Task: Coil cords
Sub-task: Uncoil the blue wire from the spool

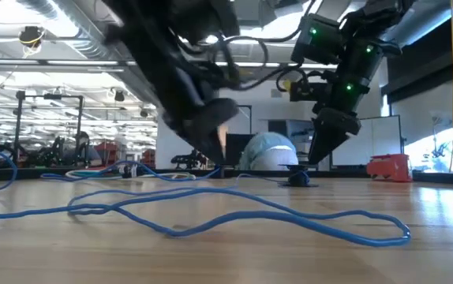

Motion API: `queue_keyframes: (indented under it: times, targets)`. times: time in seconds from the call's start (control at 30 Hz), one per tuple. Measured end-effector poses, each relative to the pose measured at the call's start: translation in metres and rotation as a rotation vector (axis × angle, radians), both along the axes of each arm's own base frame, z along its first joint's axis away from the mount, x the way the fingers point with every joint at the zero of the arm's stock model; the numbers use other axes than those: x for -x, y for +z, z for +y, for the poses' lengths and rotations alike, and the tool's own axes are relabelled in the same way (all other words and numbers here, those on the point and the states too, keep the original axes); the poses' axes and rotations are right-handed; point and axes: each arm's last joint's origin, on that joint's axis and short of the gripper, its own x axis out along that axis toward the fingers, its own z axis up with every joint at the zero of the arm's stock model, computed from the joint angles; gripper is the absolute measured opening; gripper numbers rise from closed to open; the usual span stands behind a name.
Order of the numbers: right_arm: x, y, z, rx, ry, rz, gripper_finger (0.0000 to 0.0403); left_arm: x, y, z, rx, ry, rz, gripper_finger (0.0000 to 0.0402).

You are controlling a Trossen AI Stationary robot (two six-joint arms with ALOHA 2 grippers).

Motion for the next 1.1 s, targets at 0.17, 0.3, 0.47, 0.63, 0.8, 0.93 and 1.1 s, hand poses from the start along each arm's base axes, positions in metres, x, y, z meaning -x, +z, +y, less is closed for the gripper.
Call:
queue_keyframes:
  times: [0.17,0.3,0.47,0.63,0.8,0.93,1.1]
  targets:
    - [0.004,-0.004,0.000,0.034,-0.008,0.012,0.0198,-0.020,-0.007,0.040,0.195,-0.065,-0.066,0.0015]
    - [0.004,-0.004,-0.001,0.051,-0.007,0.021,0.0198,-0.027,-0.010,0.063,0.347,-0.146,-0.107,0.0015]
    - [0.004,-0.004,-0.001,0.061,-0.002,0.026,0.0198,-0.030,-0.006,0.081,0.433,-0.154,-0.155,0.0015]
    - [0.004,-0.004,-0.001,0.079,0.011,0.034,0.0198,-0.029,-0.006,0.093,0.414,-0.111,-0.160,0.0015]
    - [0.004,-0.004,-0.001,0.080,0.012,0.030,0.0198,-0.029,-0.008,0.097,0.388,-0.127,-0.144,0.0017]
    - [0.003,-0.004,-0.001,0.081,0.011,0.016,0.0198,-0.028,-0.008,0.103,0.372,-0.132,-0.138,0.0049]
    - [0.003,-0.004,-0.001,0.081,0.011,0.014,0.0198,-0.027,-0.008,0.111,0.374,-0.111,-0.141,0.0129]
